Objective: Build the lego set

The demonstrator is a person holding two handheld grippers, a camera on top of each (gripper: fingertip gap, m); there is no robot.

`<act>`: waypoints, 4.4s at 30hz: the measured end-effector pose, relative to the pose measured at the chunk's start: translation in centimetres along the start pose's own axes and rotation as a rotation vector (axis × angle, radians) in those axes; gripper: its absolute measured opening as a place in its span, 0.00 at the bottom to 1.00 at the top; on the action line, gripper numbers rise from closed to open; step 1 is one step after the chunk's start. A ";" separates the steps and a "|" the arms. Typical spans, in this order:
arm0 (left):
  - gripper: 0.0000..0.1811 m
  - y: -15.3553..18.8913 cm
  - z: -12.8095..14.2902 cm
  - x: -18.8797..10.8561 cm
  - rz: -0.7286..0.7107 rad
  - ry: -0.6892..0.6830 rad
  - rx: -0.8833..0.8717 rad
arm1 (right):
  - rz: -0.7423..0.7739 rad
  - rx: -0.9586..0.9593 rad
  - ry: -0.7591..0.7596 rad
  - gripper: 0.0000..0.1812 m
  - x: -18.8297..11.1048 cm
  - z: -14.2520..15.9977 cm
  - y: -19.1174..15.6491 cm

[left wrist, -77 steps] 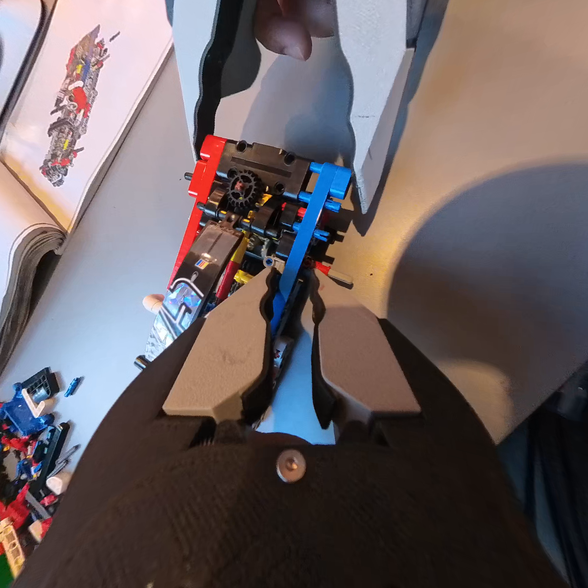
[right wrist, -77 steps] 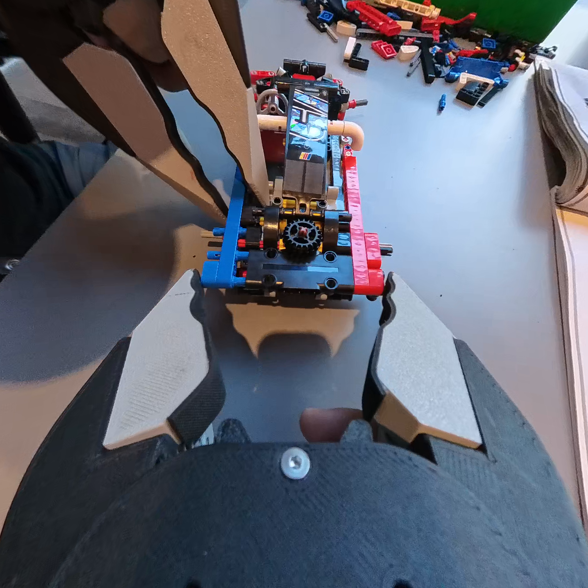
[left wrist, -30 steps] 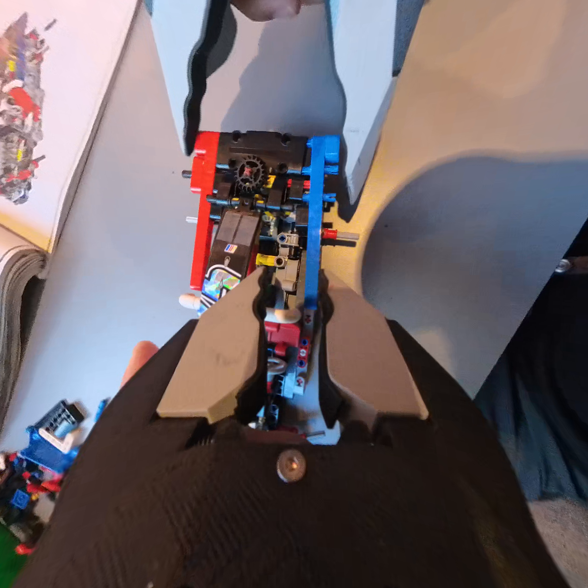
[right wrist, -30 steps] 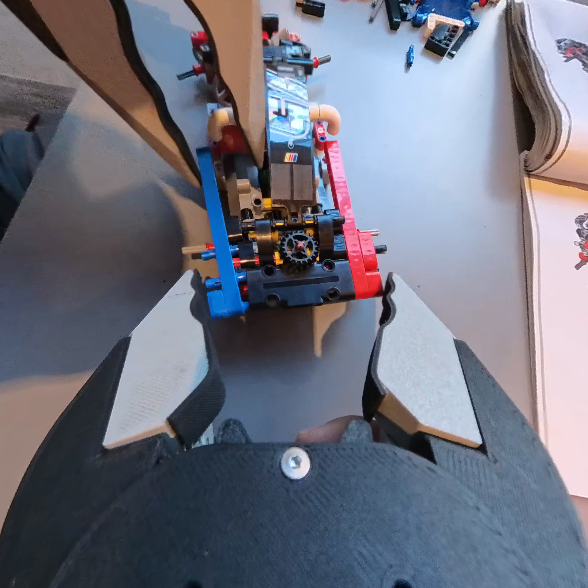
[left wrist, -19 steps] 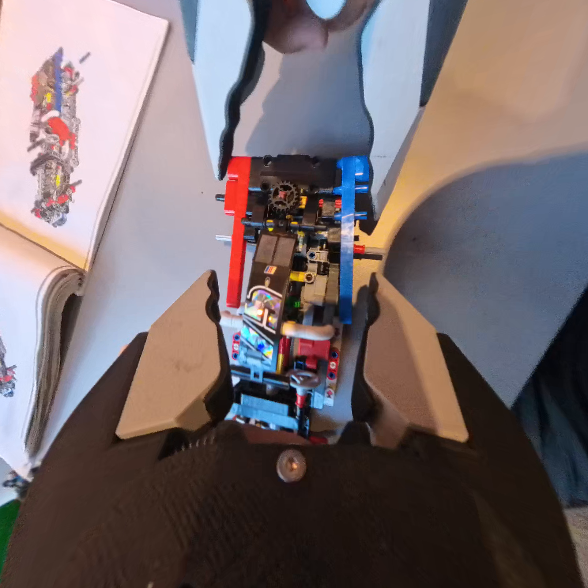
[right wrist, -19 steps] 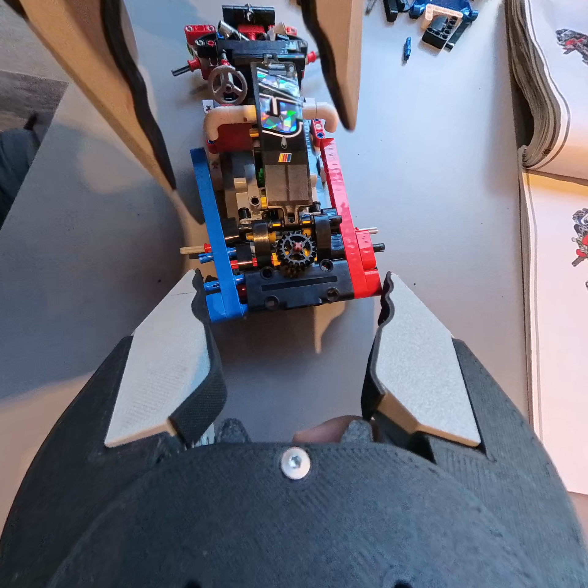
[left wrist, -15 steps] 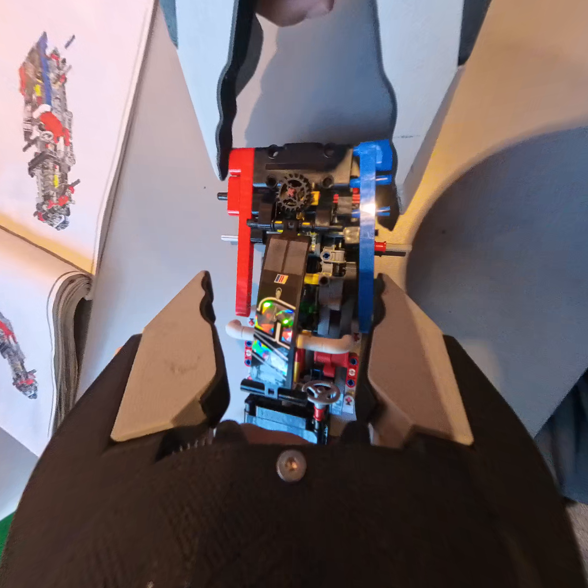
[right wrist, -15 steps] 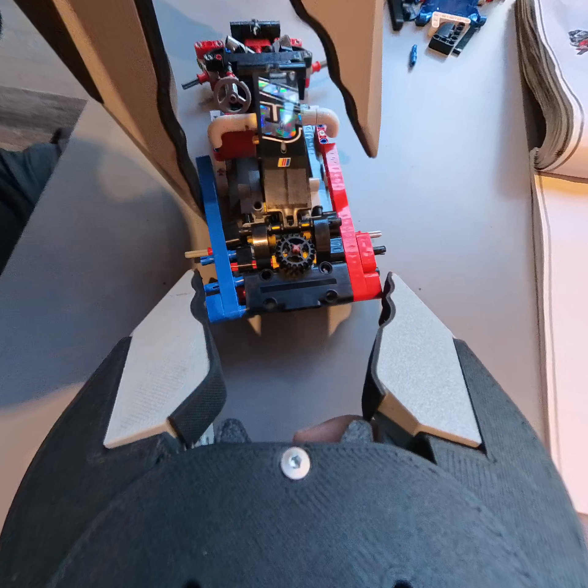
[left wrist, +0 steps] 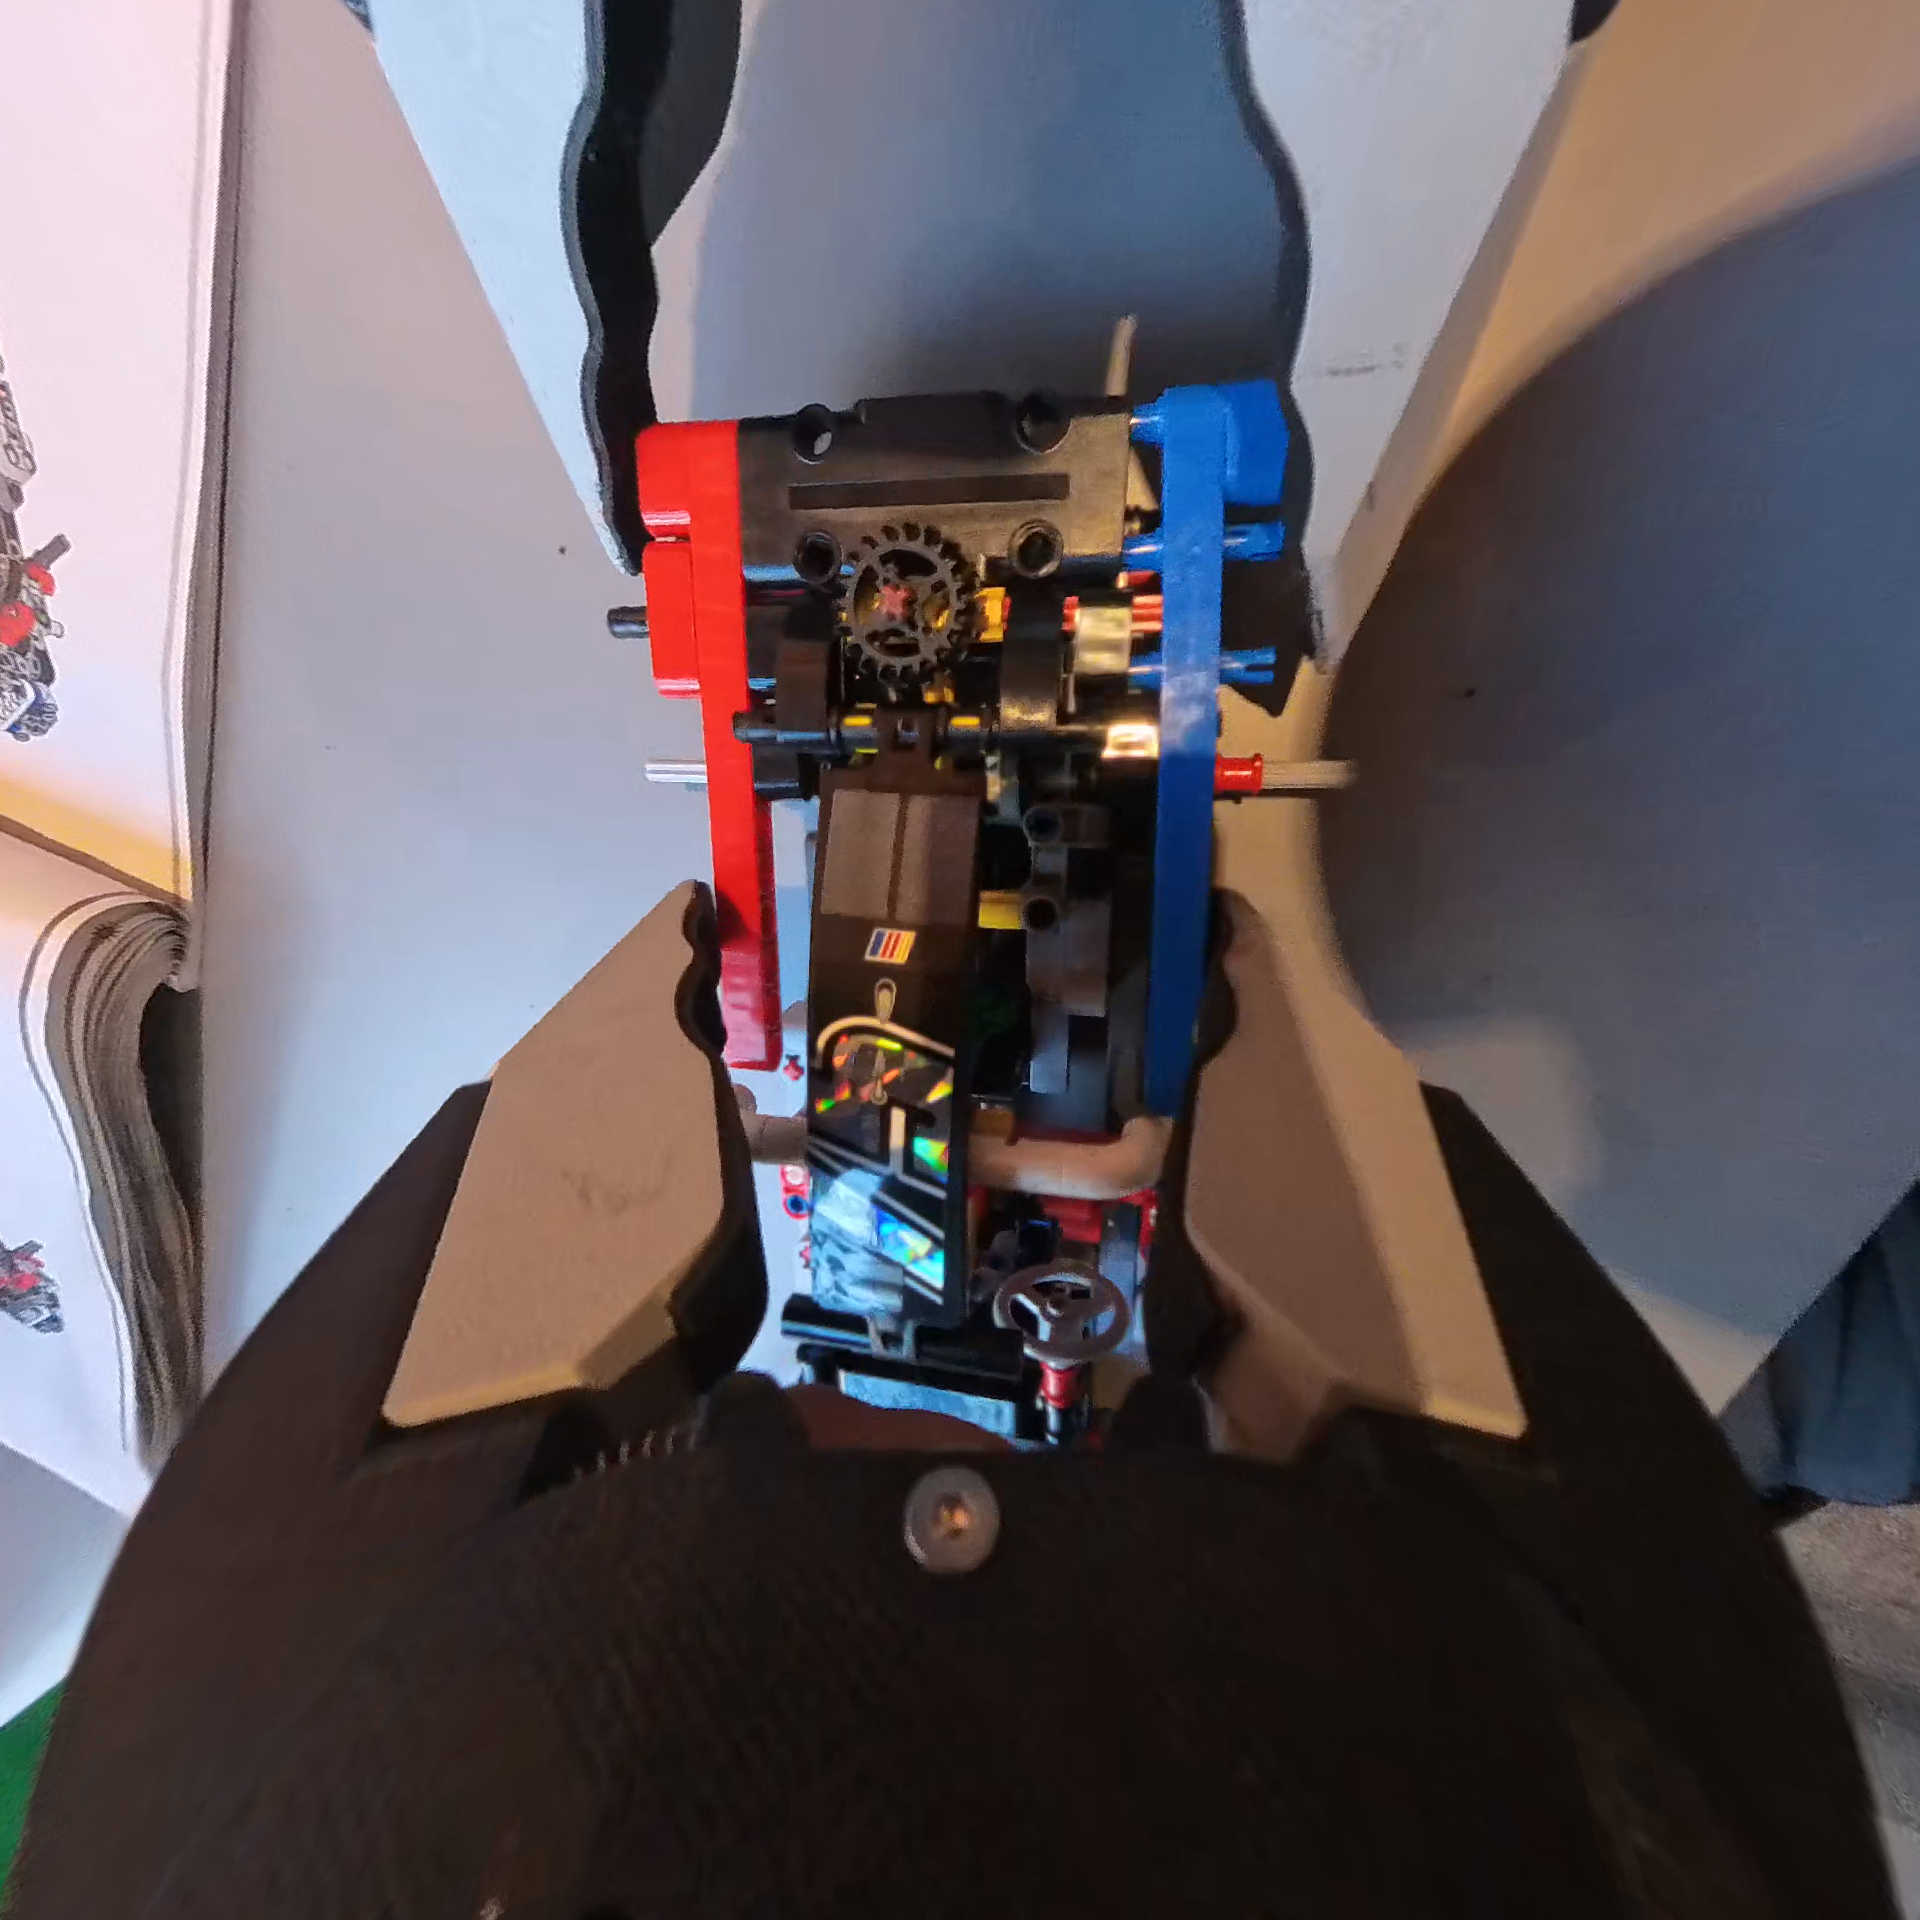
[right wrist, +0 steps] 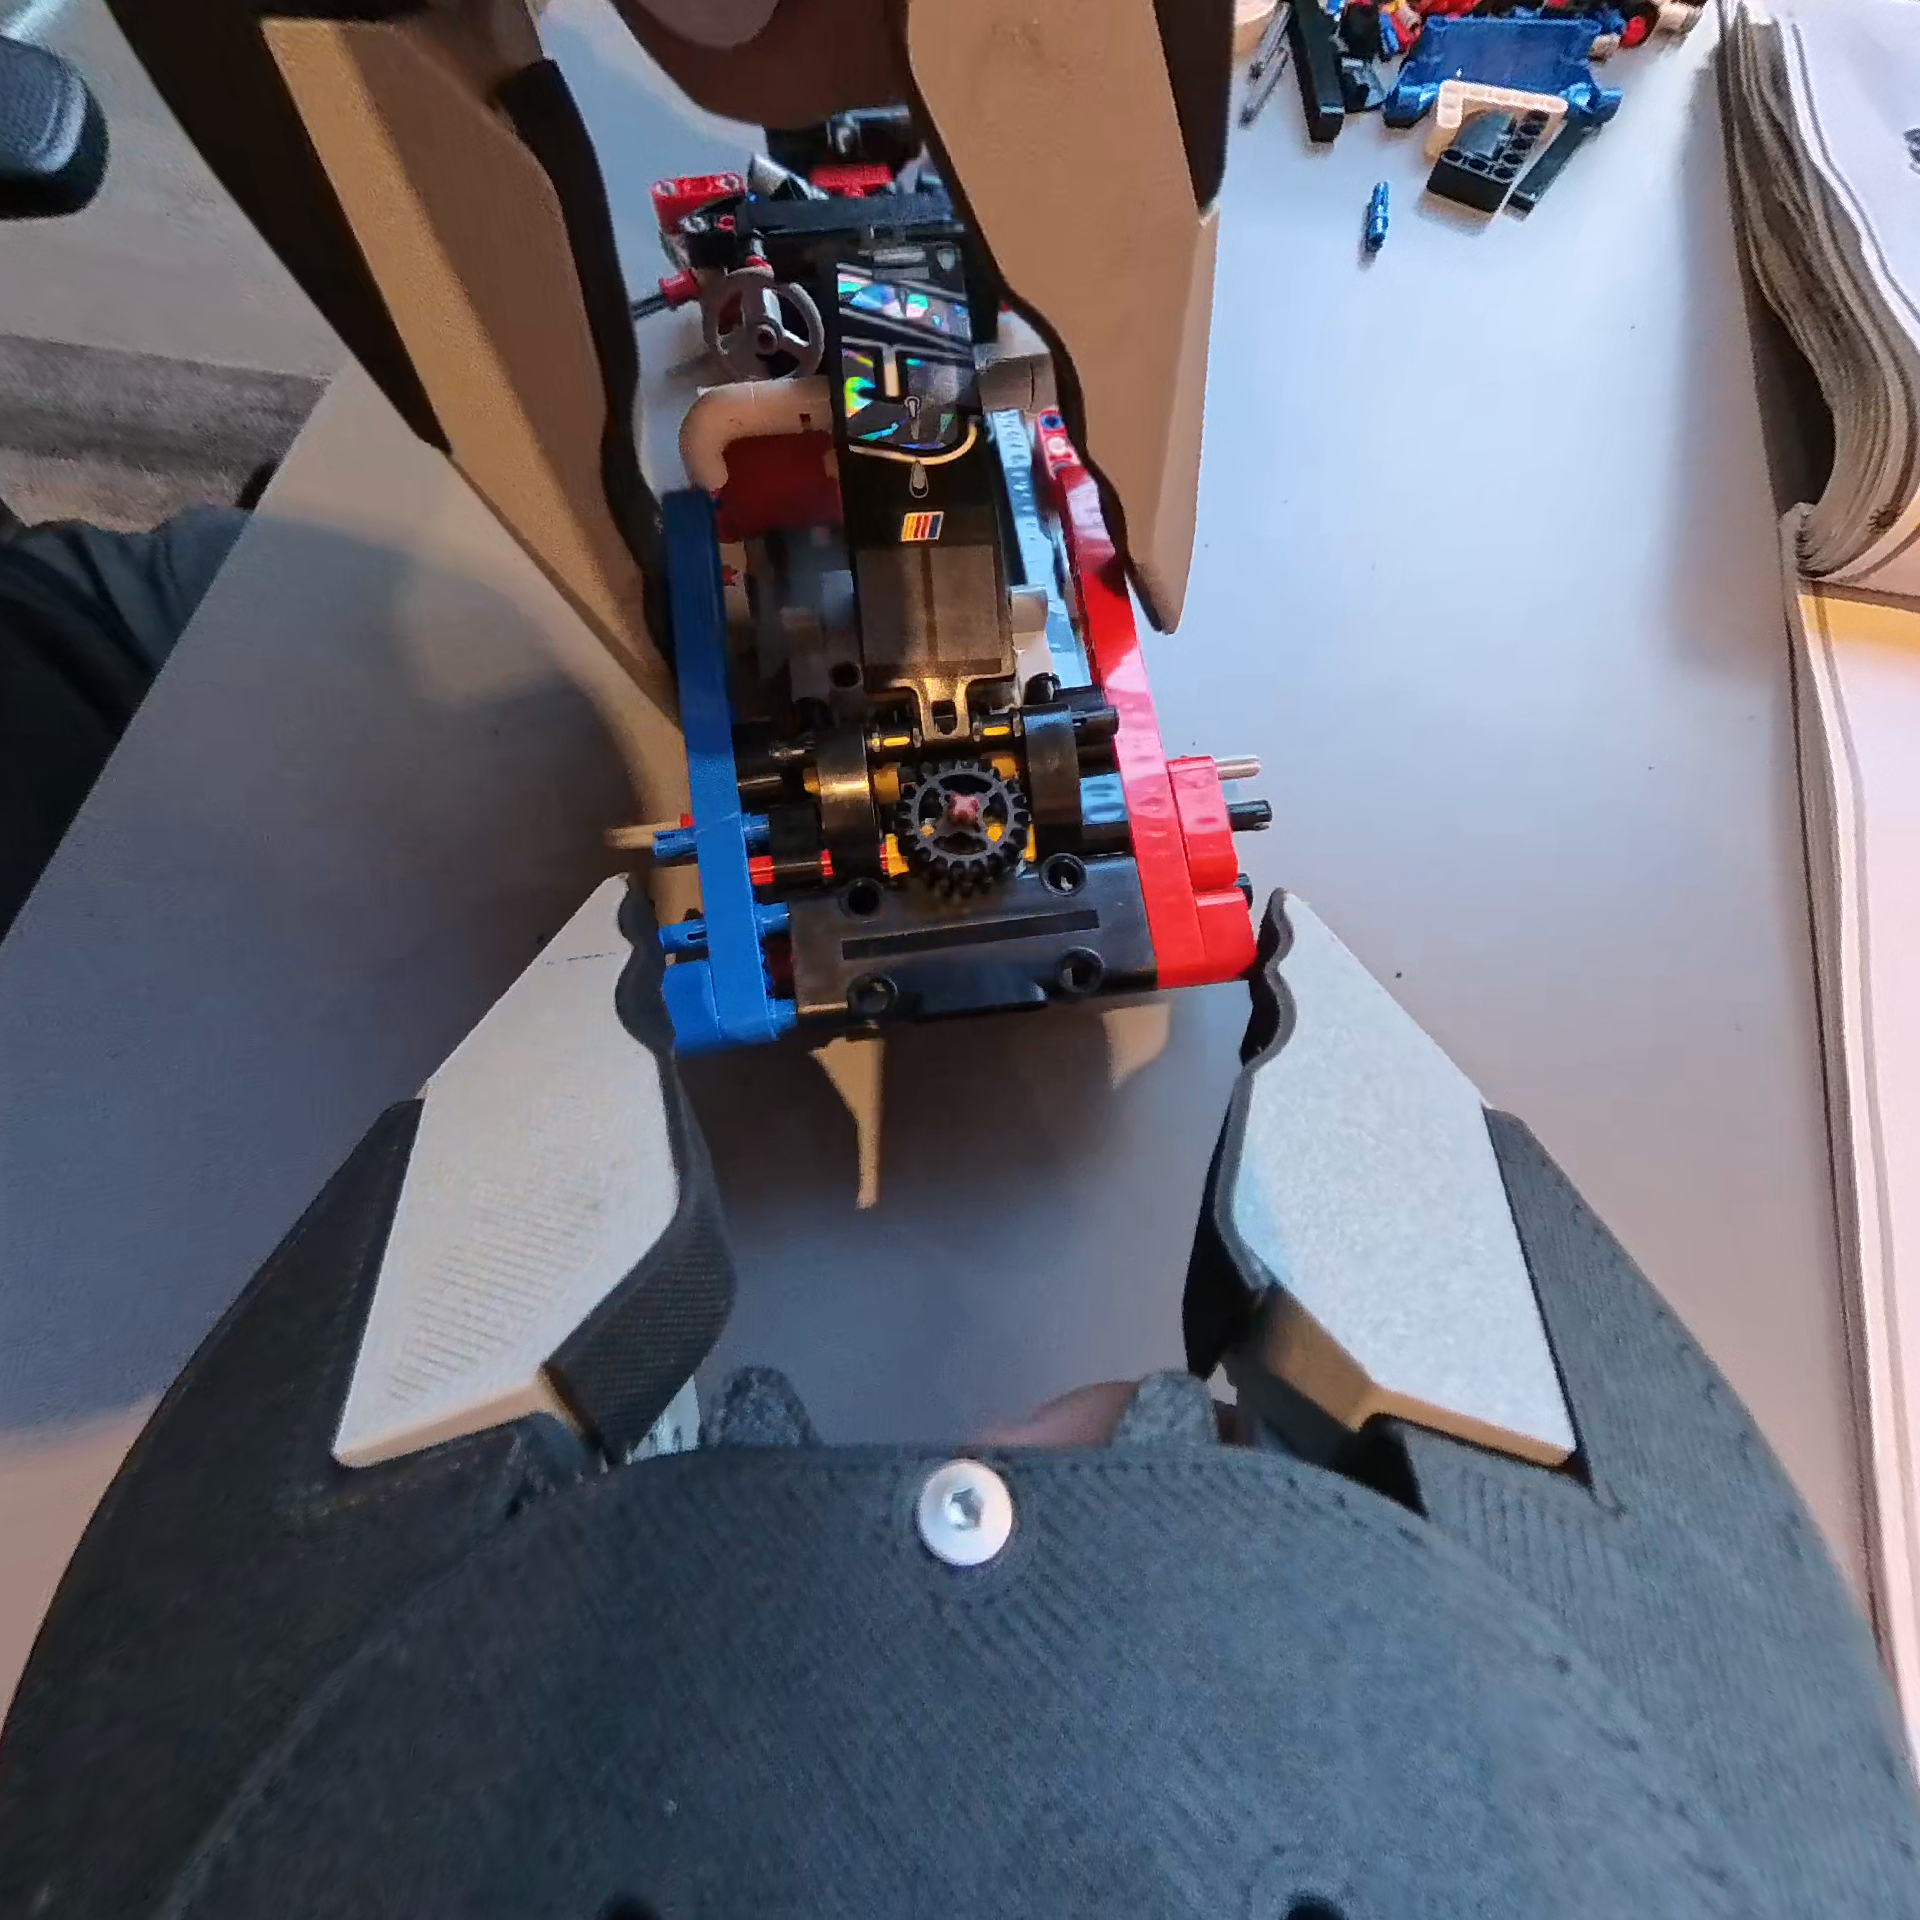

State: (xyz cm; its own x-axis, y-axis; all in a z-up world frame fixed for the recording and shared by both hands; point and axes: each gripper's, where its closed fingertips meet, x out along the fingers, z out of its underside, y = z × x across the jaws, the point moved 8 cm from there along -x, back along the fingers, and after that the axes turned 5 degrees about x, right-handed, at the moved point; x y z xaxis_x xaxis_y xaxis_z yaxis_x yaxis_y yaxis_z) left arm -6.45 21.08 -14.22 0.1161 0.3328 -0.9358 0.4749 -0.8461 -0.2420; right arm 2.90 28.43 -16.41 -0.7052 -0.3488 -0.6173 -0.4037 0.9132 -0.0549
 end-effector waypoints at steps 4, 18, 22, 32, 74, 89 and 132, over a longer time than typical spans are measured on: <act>0.46 -0.1 0.0 0.0 0.000 -0.020 0.024 | 0.001 -0.010 0.010 0.61 0.1 -0.1 -0.1; 0.47 0.7 -0.2 0.1 -0.030 0.041 -0.037 | -0.072 -0.023 0.040 0.58 0.6 -0.4 -0.1; 0.47 0.7 0.0 0.1 -0.030 0.043 -0.034 | -0.055 -0.012 0.072 0.58 0.7 -0.4 -0.2; 0.46 0.8 -0.1 0.1 -0.034 0.034 -0.019 | -0.048 -0.038 0.074 0.58 0.7 -0.2 -0.3; 0.46 1.1 0.4 0.1 0.004 0.060 -0.068 | -0.163 -0.112 0.087 0.54 -0.5 0.6 0.6; 0.59 2.4 1.6 -2.6 -0.077 0.175 -0.155 | 0.021 -0.014 0.197 0.61 -2.0 0.8 0.1; 0.37 6.1 19.4 -4.8 -0.096 0.745 -0.780 | 0.749 0.440 0.464 0.30 -17.3 11.1 -1.8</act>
State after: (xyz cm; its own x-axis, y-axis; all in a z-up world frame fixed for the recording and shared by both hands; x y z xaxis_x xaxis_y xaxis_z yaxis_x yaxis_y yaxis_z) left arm -21.05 6.21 -16.23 0.4246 0.7757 -0.4670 0.9039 -0.3925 0.1699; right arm 22.27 35.19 -14.37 -0.8867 0.3904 -0.2476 0.4280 0.8957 -0.1206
